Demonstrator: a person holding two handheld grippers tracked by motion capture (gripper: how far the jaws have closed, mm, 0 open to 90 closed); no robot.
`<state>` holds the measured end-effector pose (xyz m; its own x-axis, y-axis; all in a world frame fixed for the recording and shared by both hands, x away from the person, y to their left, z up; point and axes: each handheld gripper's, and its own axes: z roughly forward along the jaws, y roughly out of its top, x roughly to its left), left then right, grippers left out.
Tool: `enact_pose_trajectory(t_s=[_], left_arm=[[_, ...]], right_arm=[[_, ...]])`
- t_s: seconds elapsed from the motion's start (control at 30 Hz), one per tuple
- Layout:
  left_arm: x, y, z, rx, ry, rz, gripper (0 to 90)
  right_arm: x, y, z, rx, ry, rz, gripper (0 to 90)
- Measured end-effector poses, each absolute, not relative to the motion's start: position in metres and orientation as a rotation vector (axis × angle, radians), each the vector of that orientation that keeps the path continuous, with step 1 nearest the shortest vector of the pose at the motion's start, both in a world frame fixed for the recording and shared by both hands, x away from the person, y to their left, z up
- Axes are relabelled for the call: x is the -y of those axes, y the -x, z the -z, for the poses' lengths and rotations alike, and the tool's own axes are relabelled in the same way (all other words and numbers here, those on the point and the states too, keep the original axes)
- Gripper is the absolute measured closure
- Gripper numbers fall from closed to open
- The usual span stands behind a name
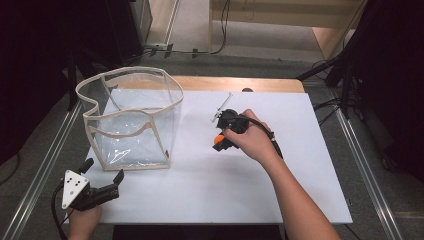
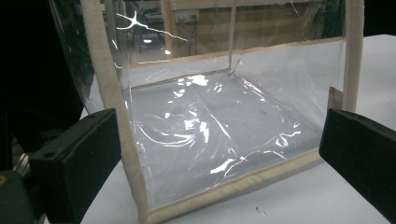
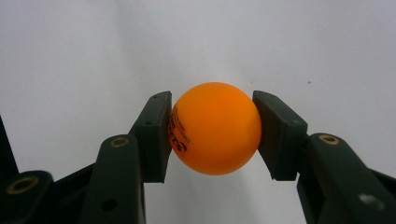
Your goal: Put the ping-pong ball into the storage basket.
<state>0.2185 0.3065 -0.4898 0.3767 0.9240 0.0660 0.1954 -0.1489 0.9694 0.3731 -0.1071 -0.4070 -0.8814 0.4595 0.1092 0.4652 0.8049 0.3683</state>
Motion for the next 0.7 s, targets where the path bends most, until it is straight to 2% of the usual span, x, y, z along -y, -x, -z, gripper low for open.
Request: enact_pose_trajectory(t_s=[0.7], left_arm=[[-0.306, -0.218, 0.49, -1.014, -1.617, -0.89, 0.0]], right_arm=[[0.08, -0.38, 0.391, 2.98, 0.682, 0.641, 48.0]])
